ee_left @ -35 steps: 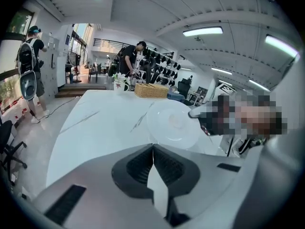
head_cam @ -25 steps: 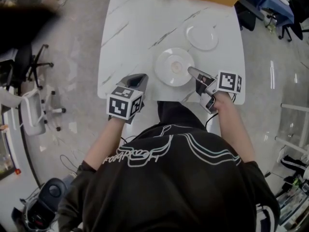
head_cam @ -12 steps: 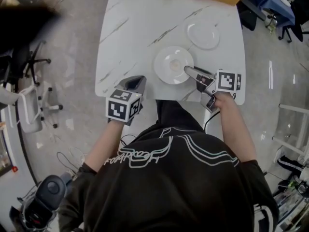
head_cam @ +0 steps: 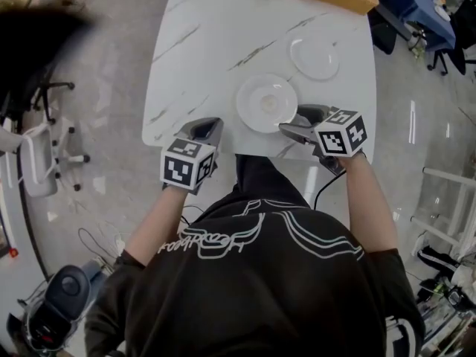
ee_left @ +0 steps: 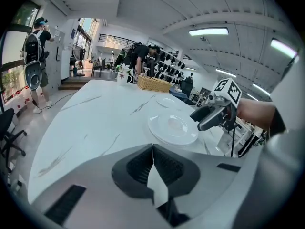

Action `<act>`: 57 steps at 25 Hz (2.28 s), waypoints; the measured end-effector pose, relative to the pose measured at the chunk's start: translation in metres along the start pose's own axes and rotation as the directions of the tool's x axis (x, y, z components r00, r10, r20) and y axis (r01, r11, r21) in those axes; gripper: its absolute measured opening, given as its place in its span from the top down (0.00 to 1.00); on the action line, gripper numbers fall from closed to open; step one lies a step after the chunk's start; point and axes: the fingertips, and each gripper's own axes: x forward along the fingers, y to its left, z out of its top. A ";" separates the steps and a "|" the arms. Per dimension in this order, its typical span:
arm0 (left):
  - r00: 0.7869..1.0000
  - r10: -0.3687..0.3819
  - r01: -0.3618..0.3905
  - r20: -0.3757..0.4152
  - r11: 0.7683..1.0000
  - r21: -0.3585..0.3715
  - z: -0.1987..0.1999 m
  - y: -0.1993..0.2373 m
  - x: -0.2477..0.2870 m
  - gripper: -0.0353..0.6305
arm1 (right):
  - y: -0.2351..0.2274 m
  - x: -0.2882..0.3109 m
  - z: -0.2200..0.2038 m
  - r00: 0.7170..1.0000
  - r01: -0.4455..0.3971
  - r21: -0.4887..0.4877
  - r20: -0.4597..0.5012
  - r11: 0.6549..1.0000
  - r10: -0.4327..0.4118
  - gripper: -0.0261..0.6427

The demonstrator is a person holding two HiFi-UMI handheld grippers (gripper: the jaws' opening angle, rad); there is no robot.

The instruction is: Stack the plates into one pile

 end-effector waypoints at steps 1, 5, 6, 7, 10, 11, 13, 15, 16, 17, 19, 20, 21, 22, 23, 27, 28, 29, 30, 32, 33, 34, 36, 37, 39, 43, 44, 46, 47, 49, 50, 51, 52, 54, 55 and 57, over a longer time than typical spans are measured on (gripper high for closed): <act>1.000 -0.002 0.002 -0.002 1.000 -0.001 -0.001 0.000 0.000 0.91 | 0.000 0.002 -0.004 0.999 0.016 -0.040 -0.032 0.999 -0.017 0.52; 1.000 -0.003 0.003 -0.005 1.000 -0.013 -0.006 0.004 0.006 0.91 | -0.007 0.005 -0.013 0.993 0.070 -0.124 -0.085 0.990 -0.081 0.51; 1.000 -0.003 0.002 -0.008 1.000 -0.014 -0.006 0.005 0.007 0.91 | -0.009 0.003 -0.012 0.993 0.081 -0.125 -0.079 0.989 -0.091 0.51; 1.000 -0.003 0.002 -0.011 1.000 -0.014 -0.006 0.006 0.008 0.91 | -0.011 0.002 -0.010 0.993 0.090 -0.119 -0.069 0.989 -0.098 0.51; 1.000 -0.009 0.009 -0.006 1.000 -0.011 0.000 0.004 0.008 0.91 | -0.012 -0.007 -0.005 0.994 0.108 -0.076 -0.026 0.991 -0.110 0.51; 1.000 -0.012 0.012 -0.001 1.000 -0.006 0.004 0.003 0.008 0.91 | -0.013 -0.012 -0.002 0.993 0.114 -0.062 -0.008 0.991 -0.115 0.51; 1.000 -0.015 0.015 0.007 1.000 0.010 0.012 0.000 0.009 0.91 | -0.017 -0.022 0.003 0.991 0.133 -0.036 0.033 0.990 -0.132 0.51; 1.000 -0.017 0.017 0.011 1.000 0.025 0.020 -0.004 0.012 0.91 | -0.024 -0.034 0.009 0.984 0.156 0.000 0.083 0.988 -0.155 0.51; 1.000 -0.019 0.019 0.012 0.999 0.032 0.024 -0.007 0.014 0.91 | -0.027 -0.039 0.011 0.980 0.164 0.020 0.109 0.986 -0.165 0.51; 1.000 -0.022 0.021 0.013 0.999 0.041 0.029 -0.009 0.017 0.91 | -0.030 -0.045 0.014 0.975 0.171 0.038 0.134 0.984 -0.175 0.51; 0.999 -0.030 0.029 0.014 0.998 0.059 0.042 -0.015 0.025 0.91 | -0.039 -0.057 0.020 0.965 0.190 0.064 0.174 0.980 -0.198 0.51; 0.999 -0.034 0.033 0.015 0.997 0.070 0.049 -0.019 0.030 0.91 | -0.046 -0.063 0.022 0.958 0.204 0.072 0.189 0.976 -0.214 0.51; 0.999 -0.038 0.037 0.015 0.996 0.083 0.057 -0.023 0.036 0.91 | -0.055 -0.070 0.024 0.951 0.221 0.078 0.202 0.972 -0.232 0.51; 0.999 -0.041 0.040 0.013 0.994 0.099 0.064 -0.027 0.043 0.91 | -0.064 -0.076 0.025 0.945 0.237 0.085 0.210 0.968 -0.250 0.51; 0.999 -0.043 0.041 0.010 0.992 0.117 0.072 -0.031 0.049 0.91 | -0.073 -0.082 0.025 0.940 0.250 0.091 0.214 0.964 -0.264 0.51; 0.999 -0.052 0.052 -0.005 0.983 0.174 0.098 -0.047 0.075 0.91 | -0.102 -0.098 0.026 0.933 0.264 0.112 0.221 0.958 -0.283 0.51; 0.998 -0.057 0.058 -0.010 0.982 0.180 0.104 -0.050 0.081 0.91 | -0.110 -0.101 0.027 0.933 0.262 0.117 0.223 0.958 -0.283 0.51; 0.998 -0.064 0.065 -0.016 0.981 0.184 0.109 -0.054 0.088 0.91 | -0.117 -0.103 0.027 0.932 0.262 0.123 0.224 0.957 -0.284 0.51; 0.997 -0.071 0.074 -0.022 0.980 0.187 0.113 -0.057 0.094 0.91 | -0.124 -0.106 0.027 0.932 0.262 0.129 0.224 0.956 -0.286 0.51; 0.996 -0.085 0.090 -0.032 0.978 0.186 0.122 -0.062 0.105 0.91 | -0.138 -0.110 0.028 0.931 0.267 0.138 0.220 0.954 -0.293 0.51; 0.995 -0.091 0.096 -0.035 0.979 0.182 0.126 -0.062 0.110 0.91 | -0.144 -0.112 0.030 0.930 0.272 0.140 0.217 0.952 -0.297 0.51; 0.995 -0.097 0.102 -0.037 0.979 0.175 0.131 -0.063 0.114 0.91 | -0.149 -0.114 0.032 0.929 0.276 0.140 0.215 0.951 -0.301 0.51; 0.994 -0.105 0.110 -0.038 0.980 0.164 0.141 -0.064 0.120 0.91 | -0.157 -0.119 0.038 0.928 0.280 0.139 0.215 0.950 -0.305 0.51; 0.993 -0.107 0.112 -0.039 0.980 0.164 0.146 -0.065 0.123 0.91 | -0.161 -0.121 0.041 0.927 0.281 0.139 0.216 0.950 -0.306 0.51; 0.993 -0.111 0.118 -0.047 0.978 0.172 0.156 -0.066 0.131 0.91 | -0.169 -0.124 0.047 0.926 0.283 0.138 0.216 0.949 -0.308 0.51; 0.990 -0.119 0.132 -0.076 0.970 0.206 0.172 -0.067 0.151 0.91 | -0.186 -0.127 0.059 0.927 0.286 0.138 0.213 0.948 -0.310 0.51; 0.989 -0.118 0.134 -0.086 0.967 0.217 0.175 -0.067 0.156 0.91 | -0.189 -0.126 0.061 0.927 0.286 0.136 0.210 0.949 -0.310 0.51; 0.987 -0.115 0.138 -0.109 0.962 0.237 0.178 -0.066 0.165 0.91 | -0.195 -0.124 0.063 0.930 0.285 0.134 0.203 0.949 -0.308 0.51; 0.986 -0.113 0.140 -0.120 0.959 0.247 0.179 -0.065 0.170 0.91 | -0.197 -0.123 0.064 0.931 0.284 0.134 0.198 0.950 -0.306 0.51; 0.984 -0.109 0.144 -0.140 0.952 0.269 0.182 -0.064 0.178 0.91 | -0.203 -0.119 0.064 0.934 0.281 0.136 0.187 0.950 -0.303 0.51; 0.983 -0.108 0.146 -0.148 0.949 0.279 0.184 -0.064 0.183 0.91 | -0.206 -0.117 0.064 0.936 0.280 0.137 0.181 0.950 -0.303 0.51; 0.982 -0.108 0.149 -0.154 0.946 0.288 0.186 -0.064 0.187 0.91 | -0.208 -0.116 0.064 0.937 0.279 0.139 0.176 0.950 -0.301 0.51; 0.981 -0.109 0.153 -0.161 0.943 0.294 0.189 -0.064 0.191 0.91 | -0.210 -0.114 0.065 0.939 0.277 0.142 0.170 0.950 -0.299 0.51; 0.977 -0.113 0.164 -0.179 0.940 0.300 0.193 -0.062 0.201 0.91 | -0.213 -0.110 0.064 0.943 0.270 0.144 0.160 0.952 -0.291 0.51; 0.975 -0.115 0.169 -0.188 0.939 0.300 0.193 -0.061 0.207 0.91 | -0.215 -0.107 0.064 0.945 0.267 0.144 0.156 0.953 -0.288 0.51; 0.972 -0.119 0.177 -0.204 0.938 0.298 0.192 -0.059 0.216 0.91 | -0.217 -0.104 0.062 0.946 0.264 0.148 0.152 0.953 -0.286 0.51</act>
